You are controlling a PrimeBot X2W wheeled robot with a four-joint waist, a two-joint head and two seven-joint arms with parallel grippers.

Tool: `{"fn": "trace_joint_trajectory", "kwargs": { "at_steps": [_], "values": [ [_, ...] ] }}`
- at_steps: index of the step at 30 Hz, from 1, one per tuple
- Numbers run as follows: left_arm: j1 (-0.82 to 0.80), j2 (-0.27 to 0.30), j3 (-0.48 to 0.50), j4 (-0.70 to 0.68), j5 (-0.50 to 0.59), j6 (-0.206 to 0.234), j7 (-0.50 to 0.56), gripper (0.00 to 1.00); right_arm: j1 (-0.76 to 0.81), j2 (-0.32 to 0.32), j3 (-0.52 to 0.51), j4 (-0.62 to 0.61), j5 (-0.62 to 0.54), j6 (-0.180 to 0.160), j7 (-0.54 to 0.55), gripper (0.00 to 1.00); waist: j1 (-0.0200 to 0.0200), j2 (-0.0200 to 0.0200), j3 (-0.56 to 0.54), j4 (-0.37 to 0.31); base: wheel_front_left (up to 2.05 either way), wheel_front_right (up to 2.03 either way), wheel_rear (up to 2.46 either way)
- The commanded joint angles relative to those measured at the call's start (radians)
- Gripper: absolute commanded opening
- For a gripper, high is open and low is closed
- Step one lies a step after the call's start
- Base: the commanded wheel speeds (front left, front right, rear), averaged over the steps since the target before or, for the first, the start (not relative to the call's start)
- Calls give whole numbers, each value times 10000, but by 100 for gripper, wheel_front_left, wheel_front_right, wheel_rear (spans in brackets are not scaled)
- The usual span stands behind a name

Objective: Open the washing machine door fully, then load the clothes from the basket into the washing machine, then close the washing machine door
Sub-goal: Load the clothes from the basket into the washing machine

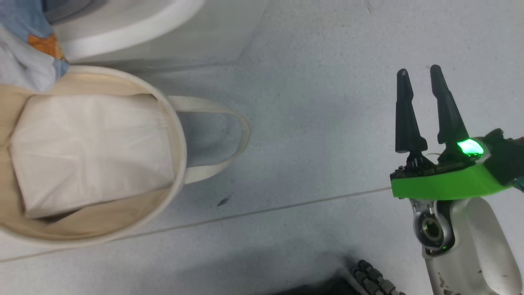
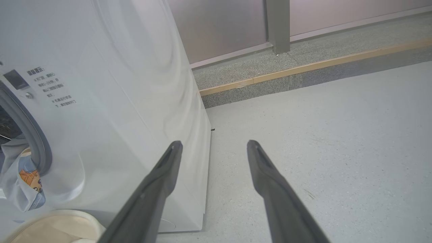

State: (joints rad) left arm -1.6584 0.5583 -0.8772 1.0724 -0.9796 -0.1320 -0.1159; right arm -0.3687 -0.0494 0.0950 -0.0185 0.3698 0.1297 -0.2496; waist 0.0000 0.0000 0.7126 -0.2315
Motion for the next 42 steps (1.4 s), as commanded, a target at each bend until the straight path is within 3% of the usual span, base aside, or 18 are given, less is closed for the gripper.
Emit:
{"fn": "trace_joint_trajectory", "kwargs": {
  "at_steps": [1, 6, 16, 25, 29, 42],
  "values": [
    [147, 272, 40, 50, -211, 14, 267, 100, 186, -8, 220, -173, -100, 10, -122, 100, 0, 0, -375, 180, 0, 0, 0],
    [774, 107, -204, 59, -483, 14, 302, 100, 178, -8, 220, 78, -146, 10, -122, 100, 0, 0, -942, 377, 0, 0, 0],
    [3137, -130, -310, -384, -1270, 14, -1138, 100, 231, -8, 562, 893, -137, 10, -122, 100, 0, 0, -2754, 756, 0, 0, 0],
    [5211, -443, -406, -1244, -1311, 14, -1444, 100, 452, -8, 598, 1512, -99, 10, -95, 100, 0, 0, -4199, 1396, 0, 0, 0],
    [6386, -425, 391, -2112, -970, 109, -1455, 100, 644, -8, 618, 1710, -47, 10, -25, 100, 0, 0, -4936, 1539, 0, 0, 0],
    [10895, -265, 3580, -5983, 559, 1422, -1457, 100, 1363, -8, 603, 1967, 49, 10, 309, 100, 0, 0, -6445, 1713, 0, 0, 0]
  ]
}}
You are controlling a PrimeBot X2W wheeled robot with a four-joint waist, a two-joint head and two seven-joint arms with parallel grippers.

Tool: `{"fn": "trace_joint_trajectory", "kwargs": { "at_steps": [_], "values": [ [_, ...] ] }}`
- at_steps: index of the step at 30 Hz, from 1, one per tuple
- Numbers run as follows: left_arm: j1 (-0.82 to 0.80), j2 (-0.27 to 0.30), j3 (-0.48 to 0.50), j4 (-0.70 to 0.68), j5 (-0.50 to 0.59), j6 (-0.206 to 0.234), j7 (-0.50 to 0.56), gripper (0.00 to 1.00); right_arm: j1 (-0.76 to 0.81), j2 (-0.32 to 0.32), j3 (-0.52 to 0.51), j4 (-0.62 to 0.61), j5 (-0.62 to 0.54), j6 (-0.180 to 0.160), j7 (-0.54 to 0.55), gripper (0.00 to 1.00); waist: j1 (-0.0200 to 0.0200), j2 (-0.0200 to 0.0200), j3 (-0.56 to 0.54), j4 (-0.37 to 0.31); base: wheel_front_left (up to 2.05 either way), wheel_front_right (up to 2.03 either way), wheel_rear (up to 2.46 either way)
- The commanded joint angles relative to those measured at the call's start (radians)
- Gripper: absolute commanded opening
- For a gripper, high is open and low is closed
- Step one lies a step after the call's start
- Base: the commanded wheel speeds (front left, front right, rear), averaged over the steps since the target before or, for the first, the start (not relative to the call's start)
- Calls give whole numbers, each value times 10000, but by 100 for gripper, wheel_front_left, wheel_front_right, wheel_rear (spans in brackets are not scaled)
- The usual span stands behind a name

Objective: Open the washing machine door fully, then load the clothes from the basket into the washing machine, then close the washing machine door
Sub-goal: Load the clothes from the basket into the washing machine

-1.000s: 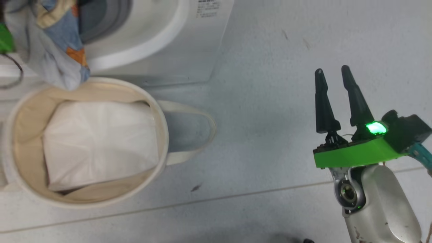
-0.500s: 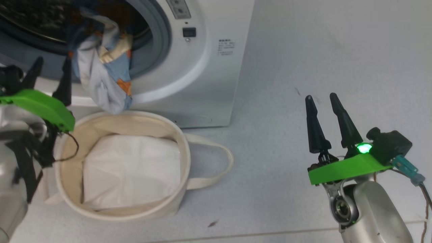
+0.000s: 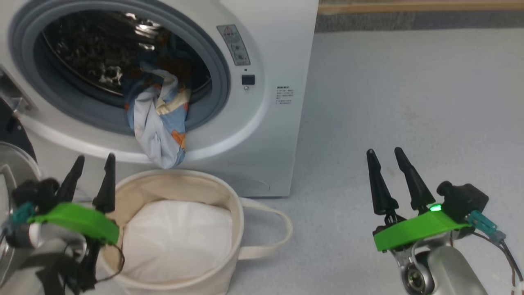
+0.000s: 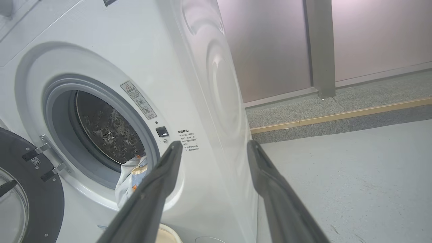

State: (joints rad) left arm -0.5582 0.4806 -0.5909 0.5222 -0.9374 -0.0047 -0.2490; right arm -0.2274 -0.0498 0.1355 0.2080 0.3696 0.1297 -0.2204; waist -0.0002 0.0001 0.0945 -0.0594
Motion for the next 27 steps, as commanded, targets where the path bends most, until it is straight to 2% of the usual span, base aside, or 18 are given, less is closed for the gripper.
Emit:
{"fn": "trace_joint_trajectory", "kwargs": {
  "at_steps": [1, 6, 13, 21, 27],
  "values": [
    [249, 531, 949, -791, 238, 261, -127, 100, 1, -4, 195, -291, 64, 10, 35, 100, 2, -1, -351, -22, 0, 0, 0],
    [1829, 499, 1692, -1971, 508, 590, -127, 100, 284, -4, 79, -301, 126, 10, 90, 100, 2, -1, -655, -55, 0, 0, 0],
    [2817, 686, 2166, -2515, 705, 915, -127, 100, 428, -4, 49, -365, 217, 10, 114, 100, 2, -1, -762, -124, 0, 0, 0],
    [3155, 810, 2354, -2729, 799, 1261, -100, 100, 560, -4, -28, -352, 293, 10, 160, 100, 2, -1, -866, -115, 0, 0, 0],
    [3087, 818, 2275, -2878, 834, 1333, 5, 100, 535, -4, -25, -385, 323, 10, 162, 100, 2, -1, -772, -89, 0, 0, 0]
  ]
}}
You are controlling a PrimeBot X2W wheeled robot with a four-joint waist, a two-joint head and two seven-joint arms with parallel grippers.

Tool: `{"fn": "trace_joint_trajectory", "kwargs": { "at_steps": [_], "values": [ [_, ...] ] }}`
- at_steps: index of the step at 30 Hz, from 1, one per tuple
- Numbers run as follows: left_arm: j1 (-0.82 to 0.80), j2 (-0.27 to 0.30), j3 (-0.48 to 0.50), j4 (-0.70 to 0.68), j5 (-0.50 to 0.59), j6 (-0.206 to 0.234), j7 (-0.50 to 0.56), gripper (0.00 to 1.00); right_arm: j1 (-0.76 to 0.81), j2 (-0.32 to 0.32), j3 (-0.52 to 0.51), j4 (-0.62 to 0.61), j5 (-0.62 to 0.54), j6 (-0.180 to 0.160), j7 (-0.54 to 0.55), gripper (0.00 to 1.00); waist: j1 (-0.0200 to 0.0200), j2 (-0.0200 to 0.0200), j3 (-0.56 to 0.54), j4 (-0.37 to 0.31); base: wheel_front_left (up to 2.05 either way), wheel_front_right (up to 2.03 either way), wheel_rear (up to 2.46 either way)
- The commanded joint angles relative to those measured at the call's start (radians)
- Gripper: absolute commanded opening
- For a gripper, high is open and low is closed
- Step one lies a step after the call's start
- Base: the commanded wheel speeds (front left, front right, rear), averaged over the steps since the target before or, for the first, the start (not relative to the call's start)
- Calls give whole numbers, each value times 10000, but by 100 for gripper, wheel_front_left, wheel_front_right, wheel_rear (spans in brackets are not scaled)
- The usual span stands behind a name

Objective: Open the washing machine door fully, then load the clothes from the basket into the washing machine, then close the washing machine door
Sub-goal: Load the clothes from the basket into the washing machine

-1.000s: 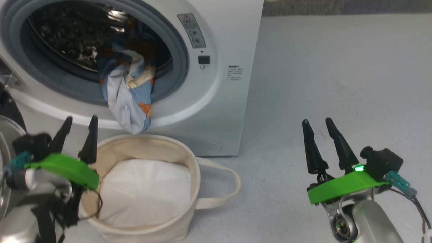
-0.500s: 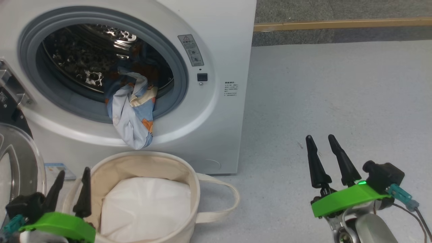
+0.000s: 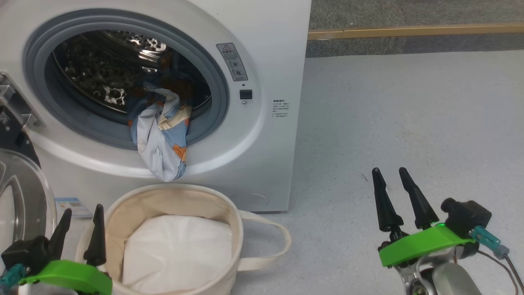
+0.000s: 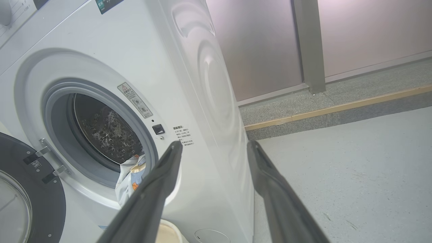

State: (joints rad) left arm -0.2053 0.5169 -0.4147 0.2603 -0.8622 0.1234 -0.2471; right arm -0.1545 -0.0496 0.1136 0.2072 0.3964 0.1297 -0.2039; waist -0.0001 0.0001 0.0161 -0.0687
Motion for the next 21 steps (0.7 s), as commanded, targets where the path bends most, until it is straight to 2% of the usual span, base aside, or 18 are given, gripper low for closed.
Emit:
{"fn": "trace_joint_trajectory", "kwargs": {
  "at_steps": [1, 14, 21],
  "values": [
    [-464, 460, 504, -279, 88, 58, 0, 100, -201, -6, 199, -380, 58, 10, -7, 100, 1, -1, 32, 10, 0, 0, 0],
    [-577, 579, 483, -294, 37, 101, 166, 100, -256, -6, 199, -385, 51, 10, -44, 100, 1, -1, 154, -46, 0, 0, 0],
    [-1340, 583, 277, -13, -31, -205, 700, 100, -390, -6, 192, -556, 10, 10, -61, 100, 1, -1, 659, -155, 0, 0, 0]
  ]
}}
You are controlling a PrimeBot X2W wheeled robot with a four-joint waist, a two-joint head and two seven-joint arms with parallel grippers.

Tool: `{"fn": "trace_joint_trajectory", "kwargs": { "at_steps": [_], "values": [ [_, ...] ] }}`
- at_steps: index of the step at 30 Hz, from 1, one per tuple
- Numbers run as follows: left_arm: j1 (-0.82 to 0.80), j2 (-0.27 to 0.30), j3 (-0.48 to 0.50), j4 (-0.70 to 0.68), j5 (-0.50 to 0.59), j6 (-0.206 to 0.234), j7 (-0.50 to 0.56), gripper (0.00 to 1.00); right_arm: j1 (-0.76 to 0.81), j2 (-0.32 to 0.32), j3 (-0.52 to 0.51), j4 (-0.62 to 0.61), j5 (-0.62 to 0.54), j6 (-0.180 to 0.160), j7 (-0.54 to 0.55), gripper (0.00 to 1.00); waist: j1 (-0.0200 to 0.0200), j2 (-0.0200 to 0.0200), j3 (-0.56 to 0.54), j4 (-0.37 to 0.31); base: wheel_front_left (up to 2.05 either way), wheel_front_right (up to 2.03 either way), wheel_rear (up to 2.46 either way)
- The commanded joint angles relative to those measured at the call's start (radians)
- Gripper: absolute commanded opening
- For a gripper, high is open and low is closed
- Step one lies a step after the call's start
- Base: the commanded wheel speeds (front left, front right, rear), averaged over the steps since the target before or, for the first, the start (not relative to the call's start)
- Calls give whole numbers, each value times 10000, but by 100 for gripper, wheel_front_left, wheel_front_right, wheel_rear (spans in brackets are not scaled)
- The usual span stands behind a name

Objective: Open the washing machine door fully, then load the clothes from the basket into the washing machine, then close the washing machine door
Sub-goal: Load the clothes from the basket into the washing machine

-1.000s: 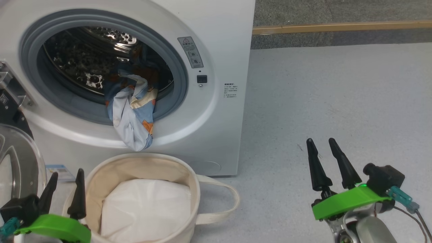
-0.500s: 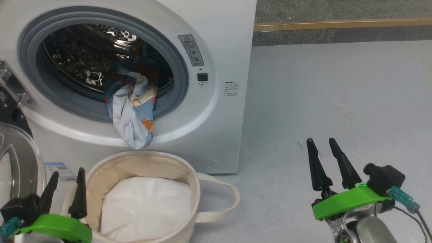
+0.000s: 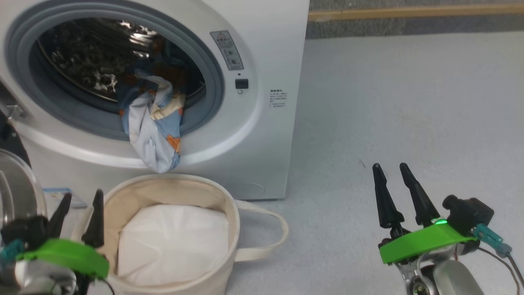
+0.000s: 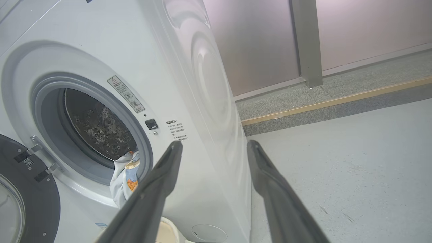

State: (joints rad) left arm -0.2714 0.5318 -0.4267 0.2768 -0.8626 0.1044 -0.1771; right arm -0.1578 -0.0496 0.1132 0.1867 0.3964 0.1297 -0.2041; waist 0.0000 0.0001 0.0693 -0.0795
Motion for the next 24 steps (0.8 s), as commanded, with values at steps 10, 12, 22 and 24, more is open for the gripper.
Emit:
{"fn": "trace_joint_trajectory", "kwargs": {
  "at_steps": [10, 12, 22, 24],
  "values": [
    [-2623, 397, 15, 1044, 172, -716, 695, 100, -754, -6, 284, -594, -45, 10, -168, 100, 0, -1, 1321, -415, 0, 0, 0],
    [-3142, 391, -53, 1379, 218, -902, 851, 100, -868, -6, 307, -668, -53, 10, -204, 100, 0, -1, 1689, -507, 0, 0, 0],
    [-5610, 212, -181, 3290, 230, -1841, 1176, 100, -1450, -6, 436, -961, -73, 10, -435, 100, 0, -1, 3255, -980, 0, 0, 0],
    [-6028, 119, -289, 3719, 274, -1979, 1188, 100, -1541, -6, 450, -1011, -78, 10, -467, 100, 0, -1, 3496, -1066, 0, 0, 0]
  ]
}}
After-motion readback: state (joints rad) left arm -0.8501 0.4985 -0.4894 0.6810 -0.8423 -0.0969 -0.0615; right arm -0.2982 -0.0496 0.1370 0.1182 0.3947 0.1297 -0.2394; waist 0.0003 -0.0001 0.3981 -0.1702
